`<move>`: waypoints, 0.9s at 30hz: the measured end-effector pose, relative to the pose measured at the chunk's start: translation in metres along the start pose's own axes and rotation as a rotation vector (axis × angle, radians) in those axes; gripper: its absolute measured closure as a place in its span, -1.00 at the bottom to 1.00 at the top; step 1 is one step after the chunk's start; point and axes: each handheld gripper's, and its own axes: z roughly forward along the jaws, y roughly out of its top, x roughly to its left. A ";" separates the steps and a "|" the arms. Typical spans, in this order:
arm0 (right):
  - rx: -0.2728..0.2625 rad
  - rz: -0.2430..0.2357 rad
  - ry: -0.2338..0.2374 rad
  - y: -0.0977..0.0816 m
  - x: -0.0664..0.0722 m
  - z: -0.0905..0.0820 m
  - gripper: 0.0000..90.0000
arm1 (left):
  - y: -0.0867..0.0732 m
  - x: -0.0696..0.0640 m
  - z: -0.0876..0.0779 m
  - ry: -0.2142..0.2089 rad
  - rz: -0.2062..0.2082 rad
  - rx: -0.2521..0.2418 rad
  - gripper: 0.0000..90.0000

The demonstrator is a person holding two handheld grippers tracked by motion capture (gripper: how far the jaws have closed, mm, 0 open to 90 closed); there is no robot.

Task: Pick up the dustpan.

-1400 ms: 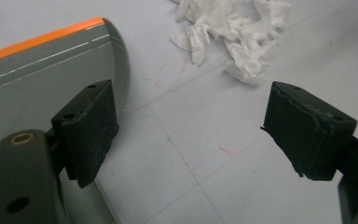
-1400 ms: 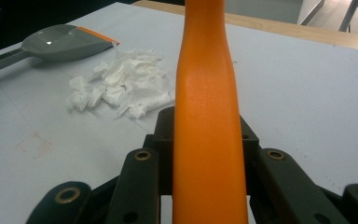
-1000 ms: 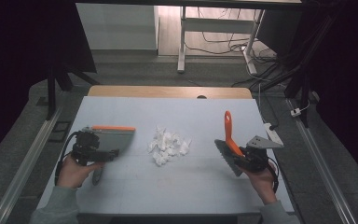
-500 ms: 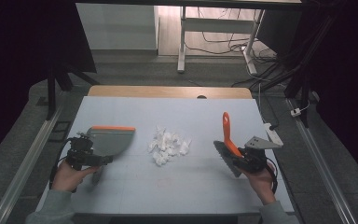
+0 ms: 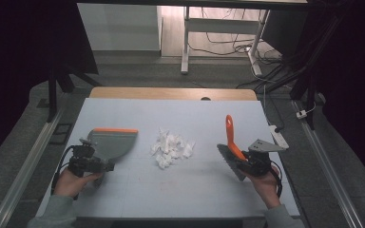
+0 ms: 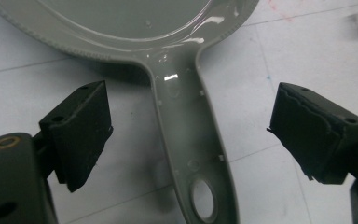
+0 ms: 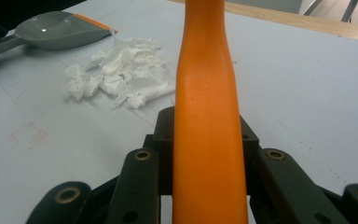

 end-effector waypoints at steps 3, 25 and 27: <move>0.002 -0.001 -0.002 0.000 0.000 0.000 0.57 | 0.000 0.002 0.004 -0.004 -0.012 0.004 -0.67; 0.012 0.000 -0.015 -0.001 0.000 0.001 0.57 | -0.001 0.008 0.020 -0.026 -0.062 -0.023 -0.14; 0.016 0.008 -0.019 -0.001 -0.001 0.002 0.57 | -0.001 0.008 0.020 -0.027 -0.063 -0.027 -0.09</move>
